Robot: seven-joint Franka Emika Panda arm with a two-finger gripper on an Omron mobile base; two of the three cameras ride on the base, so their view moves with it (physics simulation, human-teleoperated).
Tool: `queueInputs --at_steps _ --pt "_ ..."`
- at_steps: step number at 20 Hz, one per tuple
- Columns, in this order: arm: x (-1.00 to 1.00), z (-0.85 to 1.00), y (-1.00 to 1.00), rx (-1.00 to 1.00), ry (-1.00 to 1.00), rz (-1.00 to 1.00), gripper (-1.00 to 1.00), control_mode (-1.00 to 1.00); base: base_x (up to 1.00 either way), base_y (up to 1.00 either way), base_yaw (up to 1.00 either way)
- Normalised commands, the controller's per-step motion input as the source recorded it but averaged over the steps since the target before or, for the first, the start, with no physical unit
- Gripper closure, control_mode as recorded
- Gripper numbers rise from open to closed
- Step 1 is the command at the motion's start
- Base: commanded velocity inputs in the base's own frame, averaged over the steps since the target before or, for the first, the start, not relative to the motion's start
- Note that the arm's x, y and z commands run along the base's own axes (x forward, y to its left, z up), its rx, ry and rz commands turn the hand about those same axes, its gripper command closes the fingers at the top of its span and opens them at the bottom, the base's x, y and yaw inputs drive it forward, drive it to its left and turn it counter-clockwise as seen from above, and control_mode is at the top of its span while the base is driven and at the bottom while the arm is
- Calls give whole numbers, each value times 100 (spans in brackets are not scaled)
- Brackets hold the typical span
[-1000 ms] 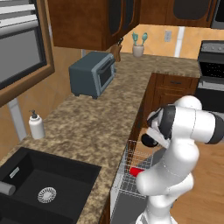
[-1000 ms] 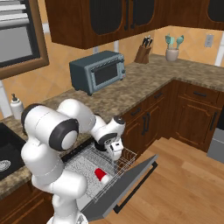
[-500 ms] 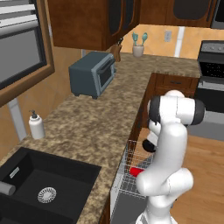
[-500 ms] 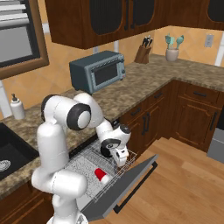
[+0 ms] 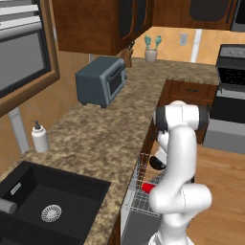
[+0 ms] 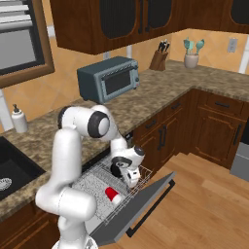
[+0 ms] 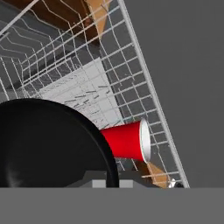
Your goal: Pick up the cup and bowl from the counter, place them in the dishwasher, and close the dishwasher door.
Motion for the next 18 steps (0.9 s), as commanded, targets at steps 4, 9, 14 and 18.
queueInputs --at_steps 4,9,14,18 --pt "45 -73 29 5 0 0 100 -100 0 0 0" --pt "46 -59 6 0 2 0 100 -100 0 0 0" --pt "32 -79 0 0 7 0 100 -100 0 0 0" --pt "11 -92 -8 0 5 0 100 -100 0 0 0"
